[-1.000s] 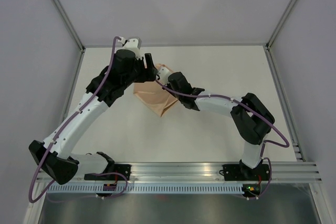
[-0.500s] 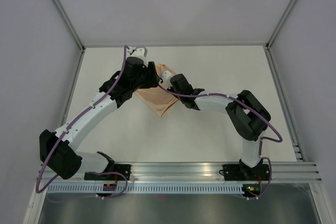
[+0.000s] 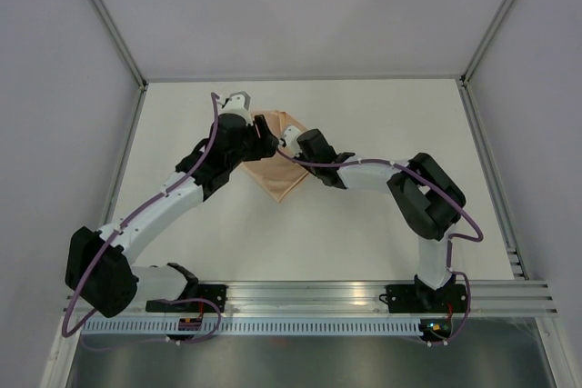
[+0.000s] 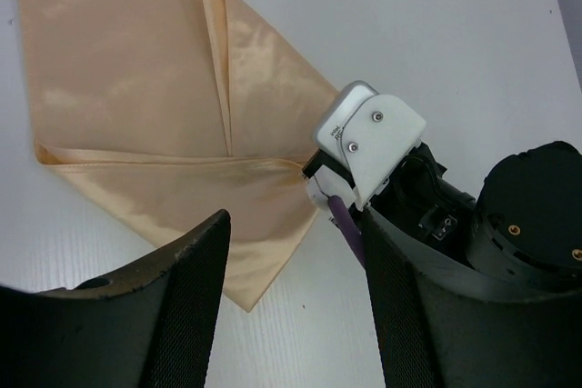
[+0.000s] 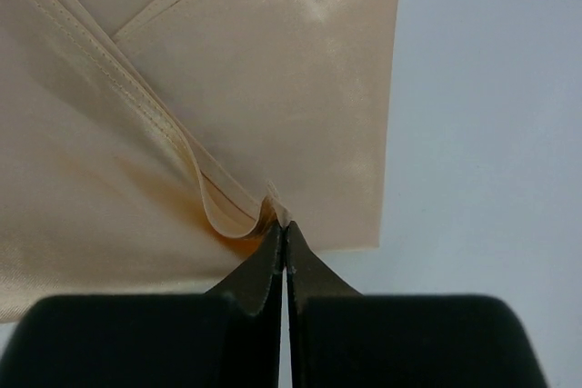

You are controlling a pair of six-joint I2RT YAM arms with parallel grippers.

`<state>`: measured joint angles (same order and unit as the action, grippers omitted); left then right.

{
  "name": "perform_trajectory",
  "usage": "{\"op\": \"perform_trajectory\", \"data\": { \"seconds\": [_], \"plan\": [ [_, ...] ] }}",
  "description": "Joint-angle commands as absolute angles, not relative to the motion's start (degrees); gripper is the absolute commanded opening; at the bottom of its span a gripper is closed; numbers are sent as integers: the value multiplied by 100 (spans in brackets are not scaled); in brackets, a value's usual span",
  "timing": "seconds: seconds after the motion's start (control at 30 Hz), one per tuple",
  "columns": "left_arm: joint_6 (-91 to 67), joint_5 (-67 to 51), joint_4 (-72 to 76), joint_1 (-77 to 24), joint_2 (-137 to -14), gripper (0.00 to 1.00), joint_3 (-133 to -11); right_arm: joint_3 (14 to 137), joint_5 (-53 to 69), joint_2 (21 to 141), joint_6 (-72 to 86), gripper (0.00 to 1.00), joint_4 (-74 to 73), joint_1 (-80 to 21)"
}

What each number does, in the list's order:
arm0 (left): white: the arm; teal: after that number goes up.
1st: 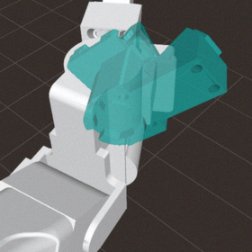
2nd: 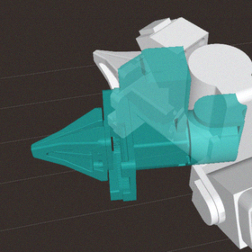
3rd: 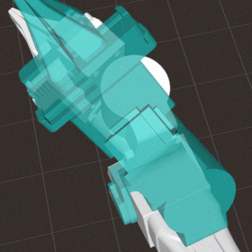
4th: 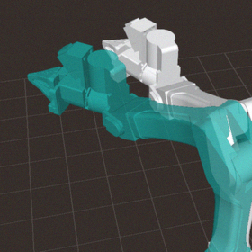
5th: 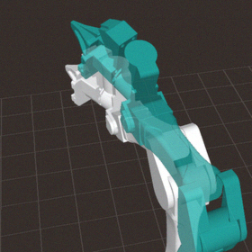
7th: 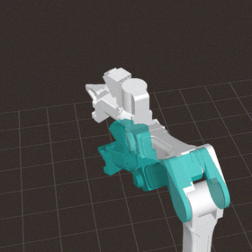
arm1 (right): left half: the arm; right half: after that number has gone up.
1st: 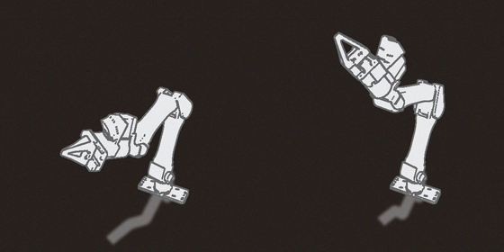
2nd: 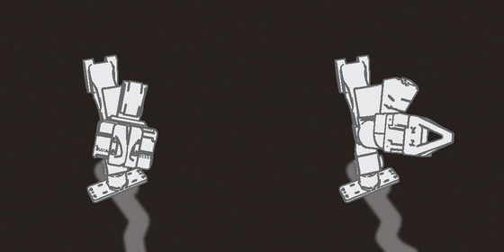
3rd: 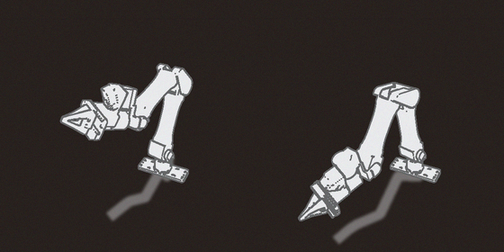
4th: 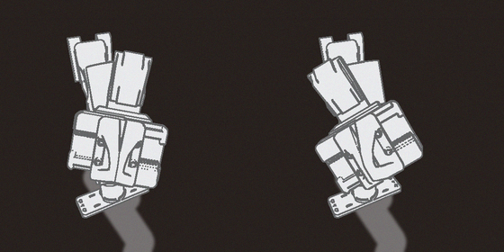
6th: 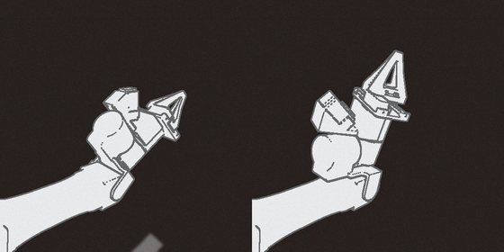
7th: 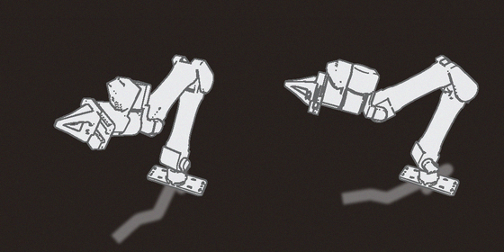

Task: Fold the napkin, place the utensils inside, and roll it up
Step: Fold the napkin at the center of the board.

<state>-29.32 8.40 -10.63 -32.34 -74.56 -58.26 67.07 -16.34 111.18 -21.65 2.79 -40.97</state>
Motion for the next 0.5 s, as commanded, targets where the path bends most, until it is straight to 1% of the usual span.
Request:
{"op": "perform_trajectory", "data": {
  "seconds": [0.0, 0.2, 0.47],
  "plan": [
    [-3015, 659, -1090, -3287, -7085, 65, -5529, 6943, -1688, 11048, -1775, 0, 721, -3920],
    [-2892, 642, -896, -3252, -6812, 69, -5651, 6952, -1679, 11074, -1767, 1, 729, -3911],
    [-2918, 940, -879, -3173, -6461, 70, -5678, 6961, -1714, 11092, -1767, 0, 712, -3911]
  ]
}}
